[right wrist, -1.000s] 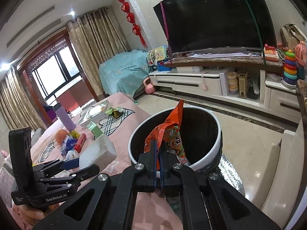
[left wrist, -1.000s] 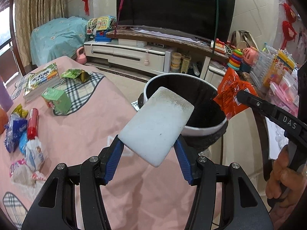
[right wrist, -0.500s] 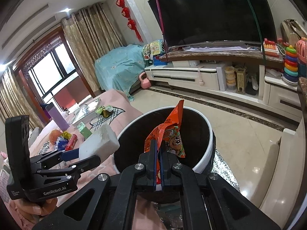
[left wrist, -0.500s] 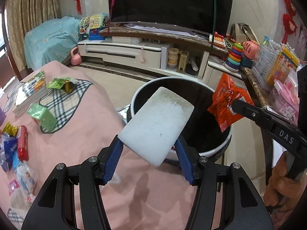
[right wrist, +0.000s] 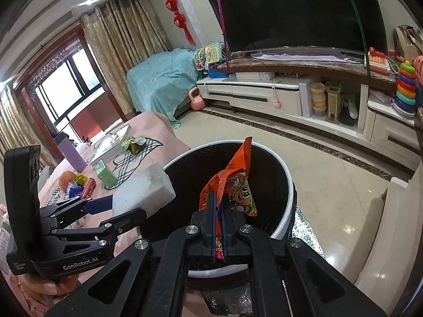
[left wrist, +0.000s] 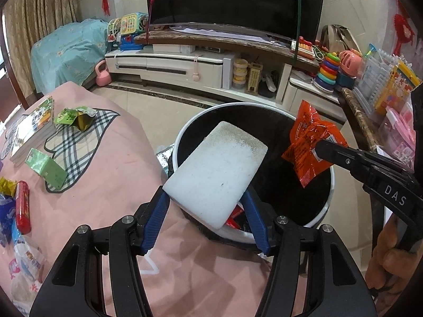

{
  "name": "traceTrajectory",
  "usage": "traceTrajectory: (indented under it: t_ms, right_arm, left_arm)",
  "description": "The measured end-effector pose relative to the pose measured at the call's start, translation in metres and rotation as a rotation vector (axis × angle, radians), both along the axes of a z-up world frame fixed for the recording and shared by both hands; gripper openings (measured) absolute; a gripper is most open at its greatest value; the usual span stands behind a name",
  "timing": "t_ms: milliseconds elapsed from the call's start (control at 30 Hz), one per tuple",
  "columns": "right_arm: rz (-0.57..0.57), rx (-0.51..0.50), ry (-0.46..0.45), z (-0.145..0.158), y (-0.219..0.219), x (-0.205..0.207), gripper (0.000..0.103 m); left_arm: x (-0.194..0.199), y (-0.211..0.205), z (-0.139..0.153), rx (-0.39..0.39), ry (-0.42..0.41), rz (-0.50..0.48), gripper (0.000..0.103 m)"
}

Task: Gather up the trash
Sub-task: 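Carry the foam block and orange bag over the bin and release both, then move both open tools back toward the remaining trash on the table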

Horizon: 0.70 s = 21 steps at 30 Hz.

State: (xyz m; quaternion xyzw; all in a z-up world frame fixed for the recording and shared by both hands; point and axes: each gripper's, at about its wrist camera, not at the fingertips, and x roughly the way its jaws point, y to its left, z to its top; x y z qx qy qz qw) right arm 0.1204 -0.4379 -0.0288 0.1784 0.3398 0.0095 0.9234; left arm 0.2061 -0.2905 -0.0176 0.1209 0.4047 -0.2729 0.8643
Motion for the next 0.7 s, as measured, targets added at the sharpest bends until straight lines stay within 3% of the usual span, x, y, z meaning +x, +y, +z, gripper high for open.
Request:
traceTrajectory:
  t_ms: [233, 367, 433, 500, 633, 700]
  right_arm:
    - [0.002, -0.005, 0.02, -0.003, -0.001, 0.006, 0.007]
    - [-0.003, 0.0, 0.026, -0.004, -0.003, 0.008, 0.009]
    - [-0.009, 0.009, 0.027, -0.004, -0.005, 0.008, 0.016]
    - [-0.017, 0.026, 0.016, -0.003, -0.008, 0.005, 0.039]
    - [-0.029, 0.044, -0.012, 0.001, -0.007, -0.003, 0.052]
    - [-0.033, 0.062, -0.032, 0.004, -0.006, -0.007, 0.08]
  left_arm:
    - [0.004, -0.003, -0.003, 0.004, 0.008, -0.006, 0.061]
    - [0.002, 0.001, -0.002, -0.009, 0.007, -0.004, 0.081]
    - [0.001, 0.004, -0.002, -0.016, 0.013, 0.005, 0.085]
    - [-0.001, 0.012, -0.002, -0.025, 0.019, 0.016, 0.085]
    - [-0.006, 0.027, -0.002, -0.036, 0.014, 0.046, 0.086]
    - [-0.013, 0.037, -0.002, -0.045, 0.002, 0.064, 0.086]
